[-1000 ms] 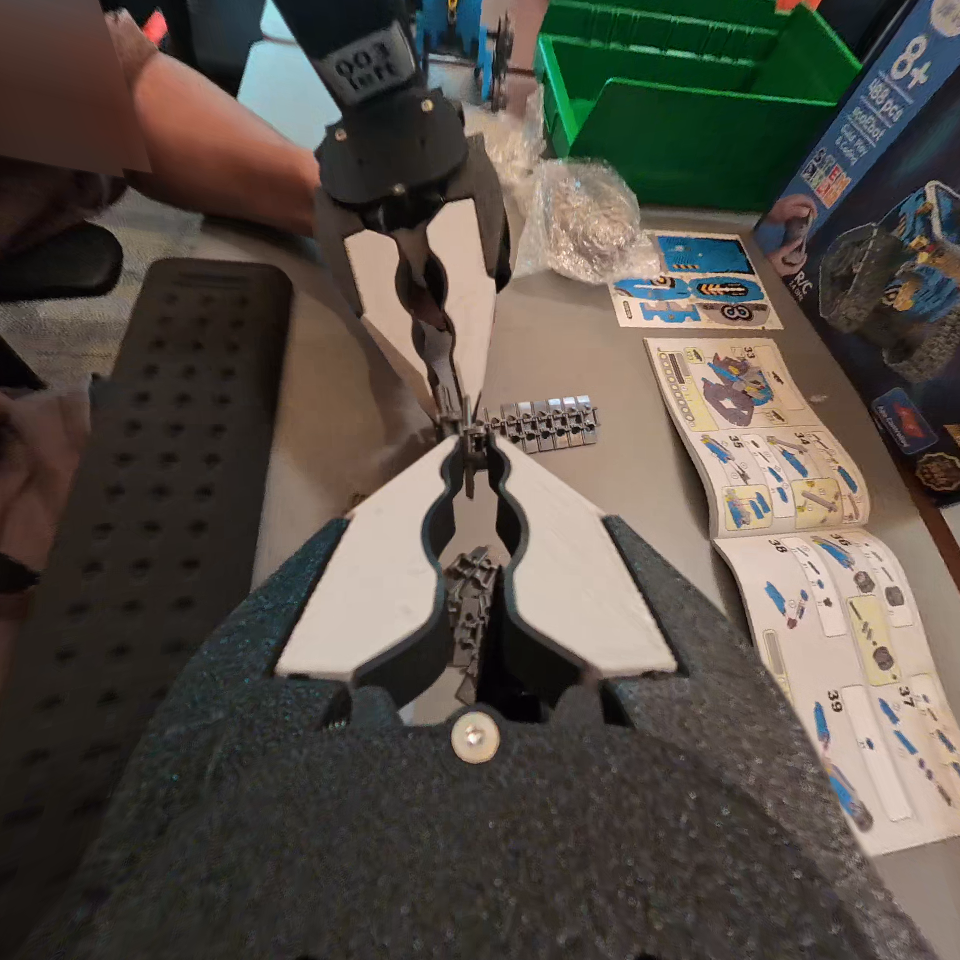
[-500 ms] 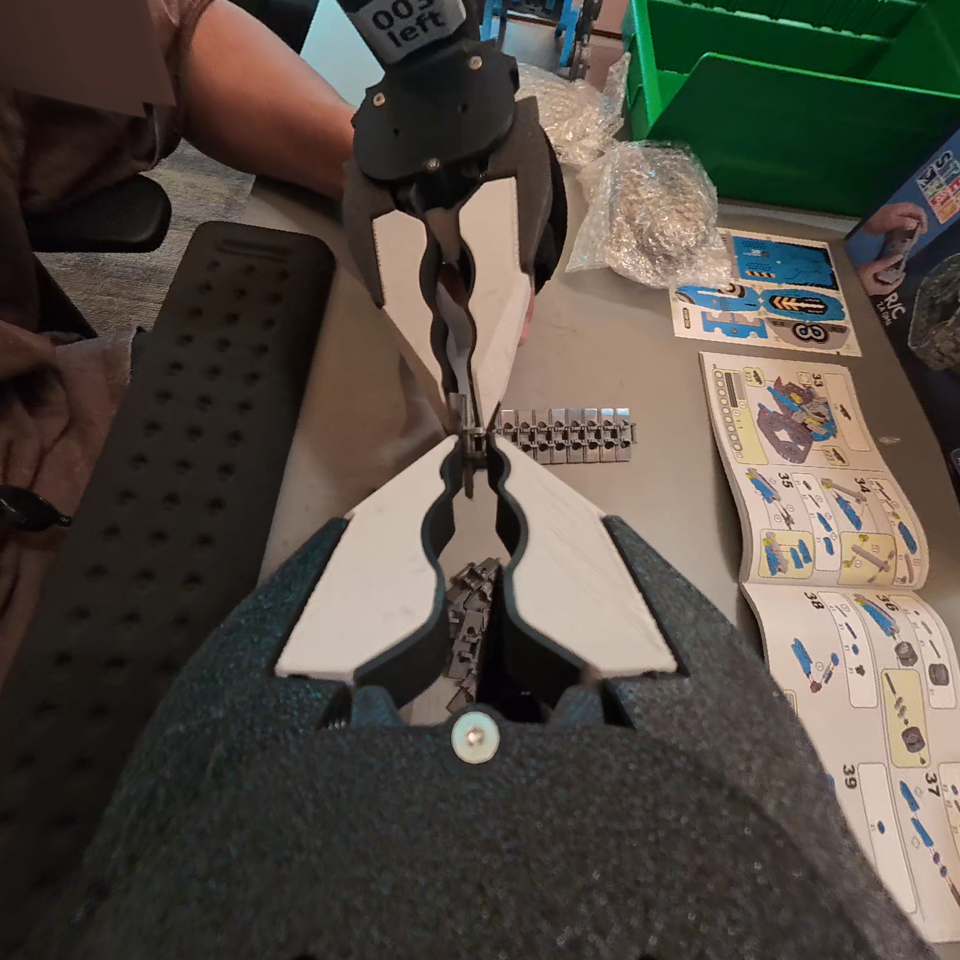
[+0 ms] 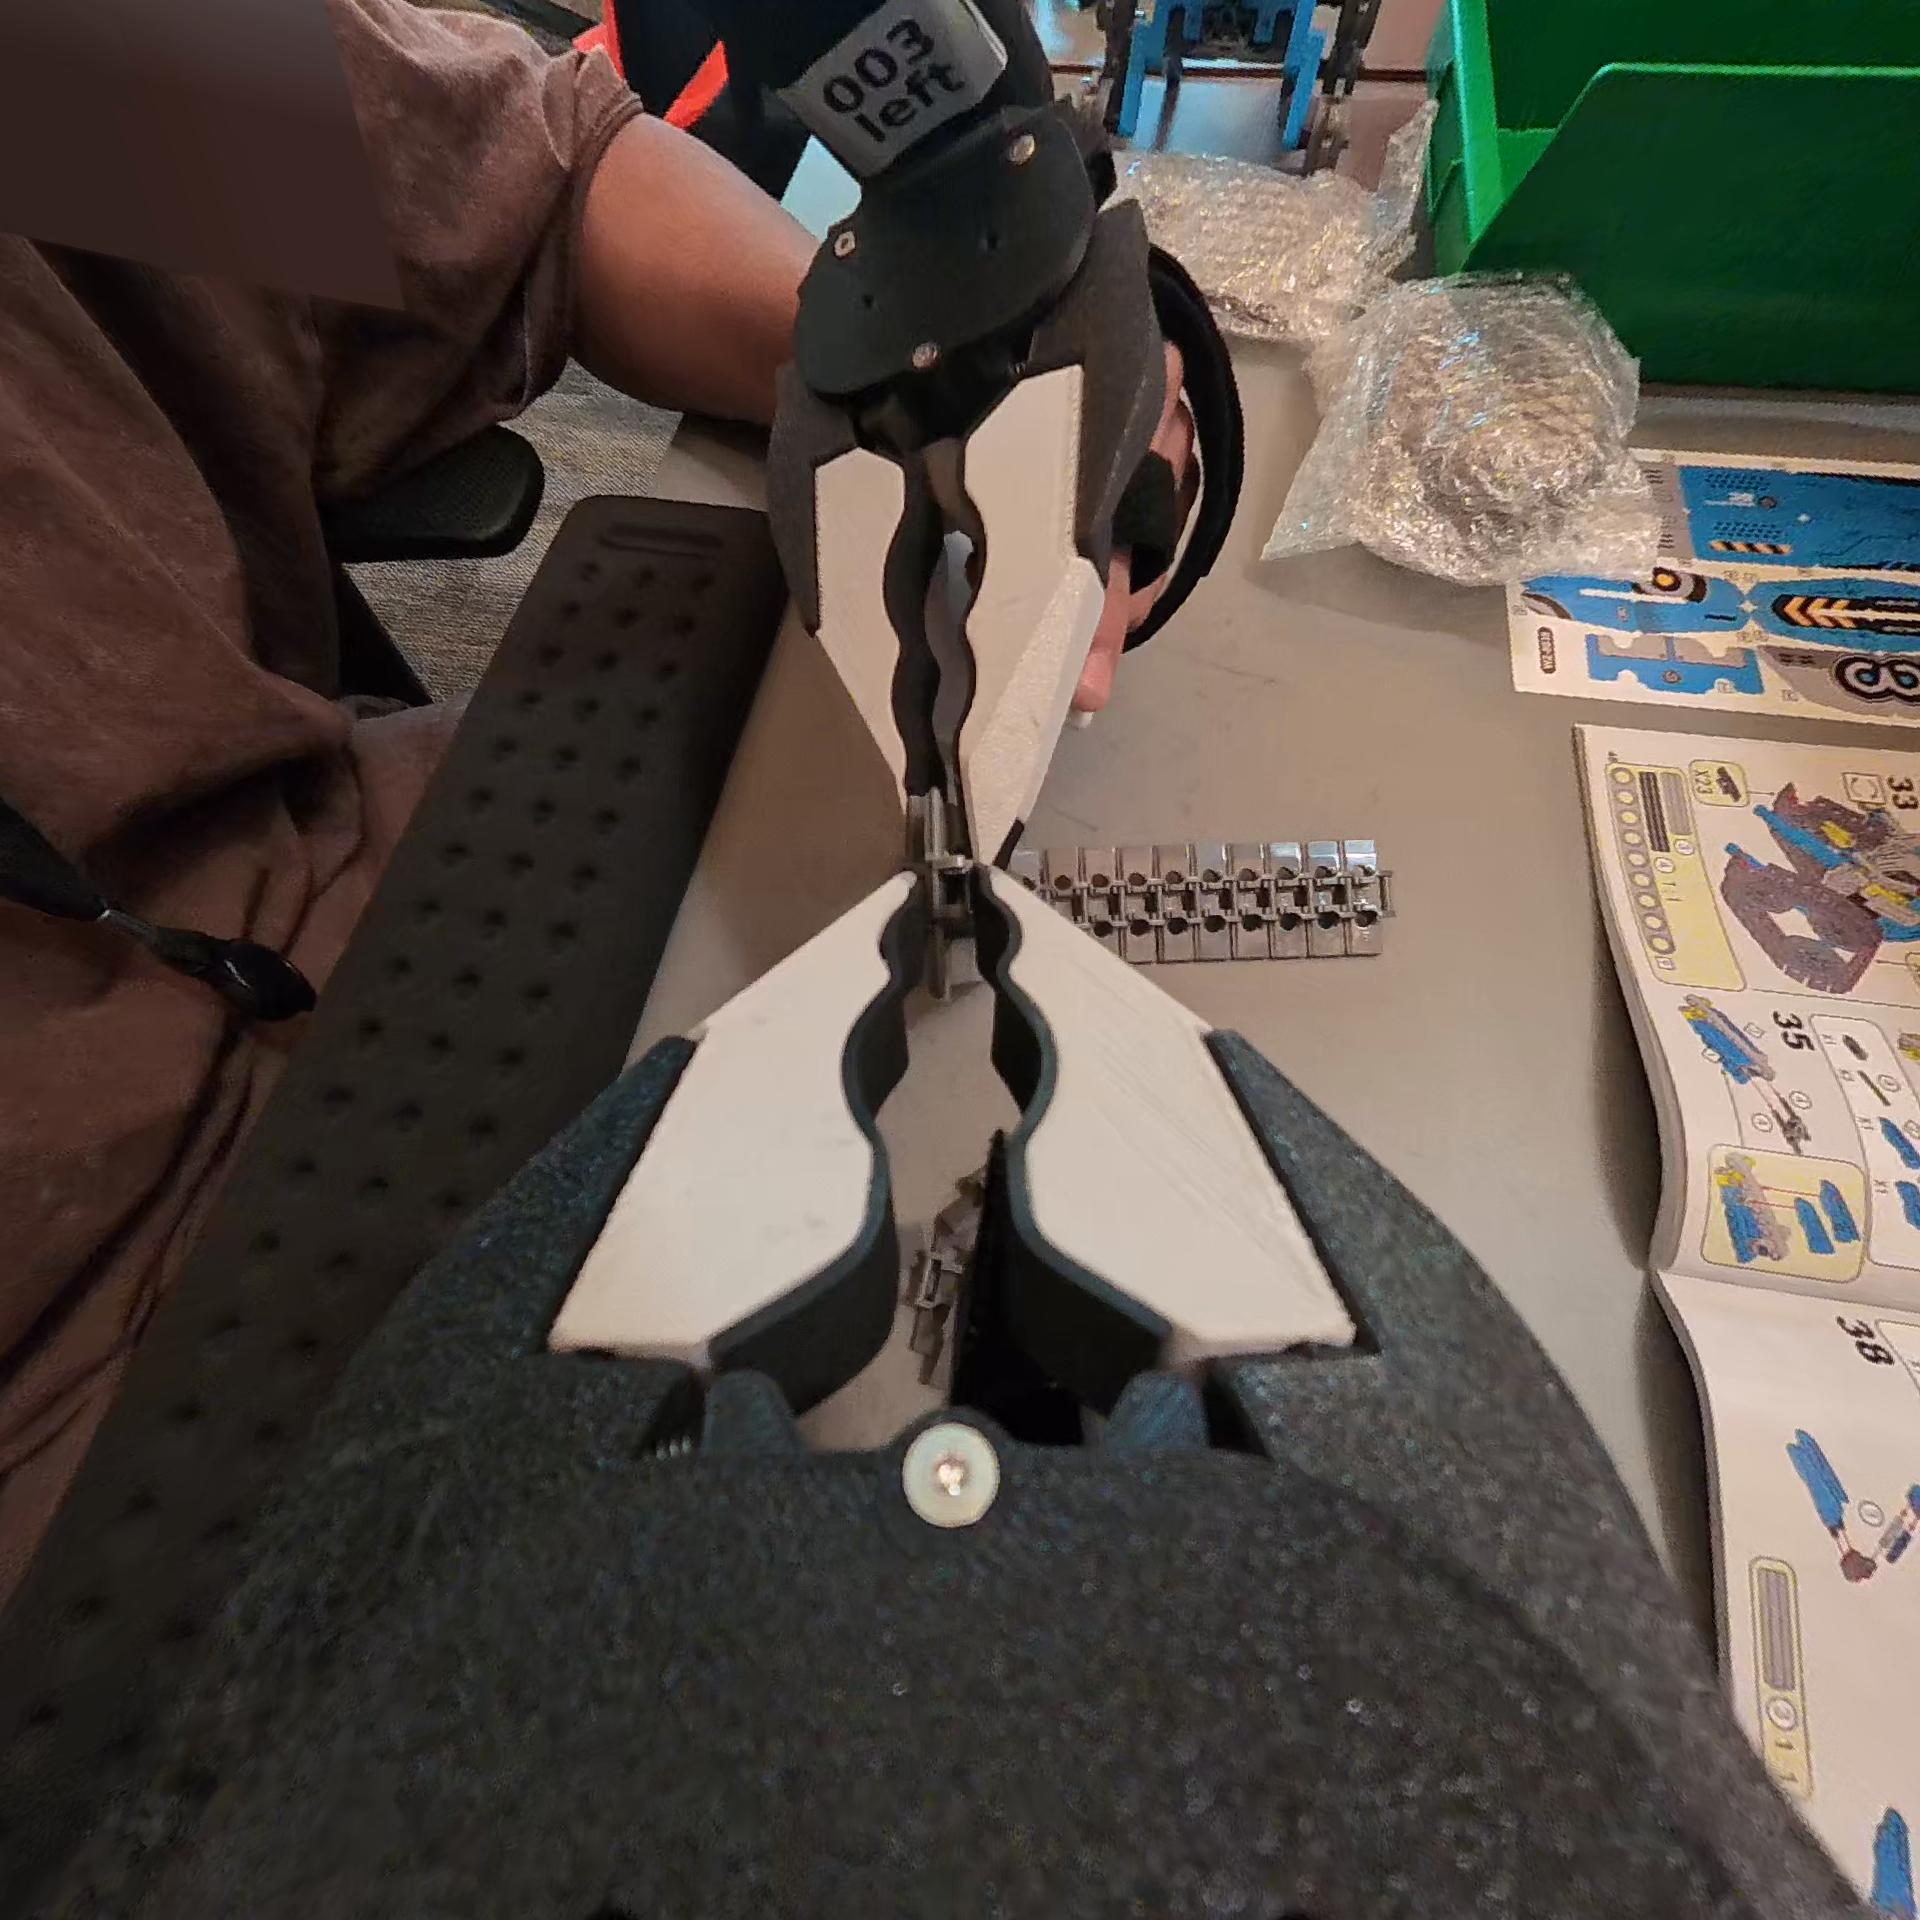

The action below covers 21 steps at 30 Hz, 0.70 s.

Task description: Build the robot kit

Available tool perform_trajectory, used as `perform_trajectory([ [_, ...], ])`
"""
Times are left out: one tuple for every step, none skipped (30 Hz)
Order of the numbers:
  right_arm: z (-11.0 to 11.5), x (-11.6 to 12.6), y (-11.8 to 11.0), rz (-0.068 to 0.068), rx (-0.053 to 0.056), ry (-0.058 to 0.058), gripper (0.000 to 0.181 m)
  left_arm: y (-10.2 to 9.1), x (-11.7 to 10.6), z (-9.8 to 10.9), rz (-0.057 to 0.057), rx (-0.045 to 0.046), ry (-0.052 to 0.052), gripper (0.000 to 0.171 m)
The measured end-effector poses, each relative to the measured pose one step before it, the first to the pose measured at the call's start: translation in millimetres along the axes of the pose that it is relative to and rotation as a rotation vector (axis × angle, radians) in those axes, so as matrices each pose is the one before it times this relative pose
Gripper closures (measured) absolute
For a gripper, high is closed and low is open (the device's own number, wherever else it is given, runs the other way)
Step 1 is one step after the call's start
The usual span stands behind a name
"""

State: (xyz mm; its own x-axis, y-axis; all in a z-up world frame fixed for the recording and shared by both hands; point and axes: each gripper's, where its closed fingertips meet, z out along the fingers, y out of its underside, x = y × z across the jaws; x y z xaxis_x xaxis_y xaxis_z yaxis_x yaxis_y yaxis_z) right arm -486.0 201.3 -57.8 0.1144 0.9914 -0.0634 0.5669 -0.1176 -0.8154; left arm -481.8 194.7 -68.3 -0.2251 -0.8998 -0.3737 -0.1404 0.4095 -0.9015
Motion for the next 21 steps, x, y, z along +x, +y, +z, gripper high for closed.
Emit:
perform_trajectory([
  [-0.13,-1.16,-0.4,0.0036,0.003,-0.0139,0.173,-0.72,0.83,0.02,-0.0009,0.00453,0.0046,0.165],
  [0.0,-1.66,0.43,0.0048,-0.003,-0.0151,0.173,-0.27,1.18,0.41,0.0021,0.00095,0.0048,0.166],
  [0.51,-1.88,1.41,0.0019,-0.0128,-0.0112,0.172,0.38,1.65,0.78,0.0062,-0.00359,0.0055,0.165],
  [0.47,-0.95,2.27,-0.0103,-0.0225,-0.0024,0.172,0.83,1.49,1.11,0.0066,-0.00732,0.0024,0.165],
  [0.19,-0.57,2.16,-0.0186,-0.0262,0.0015,0.172,0.99,1.24,1.22,0.0082,-0.00672,0.0006,0.165],
  [0.55,-1.53,1.39,-0.0136,-0.0244,-0.0012,0.172,0.49,1.47,0.76,0.005,-0.00273,0.0043,0.165],
  [0.46,-0.83,1.23,-0.0104,-0.0251,0.0031,0.172,0.49,0.77,0.59,0.0014,-0.00283,0.0021,0.165],
  [0.08,-0.02,0.75,-0.0098,-0.0216,0.007,0.171,0.27,0.0,0.32,0.0021,-0.00126,-0.0011,0.165],
  [-0.16,-0.81,0.48,-0.007,-0.0182,0.0003,0.171,0.09,0.03,0.03,0.0002,0.00002,0.0,0.165],
  [-0.43,-6.81,0.97,-0.0152,-0.0188,-0.0408,0.155,0.09,-1.07,-0.15,-0.0022,-0.00005,-0.0044,0.165],
  [0.53,-4.6,-0.81,0.0024,-0.0082,-0.0278,0.144,0.07,-0.32,-0.5,0.0004,-0.00006,0.0003,0.165],
  [0.53,-0.06,-0.33,0.0005,-0.0094,-0.0015,0.144,-0.05,0.04,-0.34,0.0,-0.00069,0.002,0.165],
  [0.57,1.2,0.26,-0.0056,-0.01,0.0084,0.146,0.05,0.2,0.07,-0.0003,-0.00182,0.0006,0.165],
  [0.32,1.13,0.28,-0.0076,-0.0086,0.0092,0.148,0.14,-0.18,0.3,0.0022,-0.00167,-0.0034,0.165],
  [0.22,0.66,-0.3,-0.0037,-0.0049,0.0079,0.148,0.15,-0.43,0.18,0.0004,-0.00174,-0.003,0.165],
  [0.58,1.55,-0.43,0.0,-0.0026,0.016,0.149,0.34,-1.23,-0.22,-0.0059,-0.00266,-0.0052,0.165],
  [0.64,2.82,-0.25,0.0007,-0.0023,0.027,0.149,0.84,-2.23,-0.05,-0.0102,-0.00527,-0.009,0.165],
  [0.63,4.22,0.52,0.0023,-0.0064,0.038,0.15,1.45,-3.24,0.12,-0.0138,-0.00886,-0.0141,0.165],
  [0.5,6.58,0.16,0.0015,-0.0058,0.0556,0.154,1.14,-3.27,0.1,-0.0194,-0.00575,-0.014,0.165],
  [0.42,6.12,0.01,-0.0029,-0.0052,0.0577,0.161,0.25,-1.93,0.21,-0.0216,0.00066,-0.006,0.165],
  [0.4,4.91,-0.01,-0.0064,-0.0041,0.0541,0.166,0.23,-1.91,0.37,-0.0206,0.0021,-0.009,0.166],
])
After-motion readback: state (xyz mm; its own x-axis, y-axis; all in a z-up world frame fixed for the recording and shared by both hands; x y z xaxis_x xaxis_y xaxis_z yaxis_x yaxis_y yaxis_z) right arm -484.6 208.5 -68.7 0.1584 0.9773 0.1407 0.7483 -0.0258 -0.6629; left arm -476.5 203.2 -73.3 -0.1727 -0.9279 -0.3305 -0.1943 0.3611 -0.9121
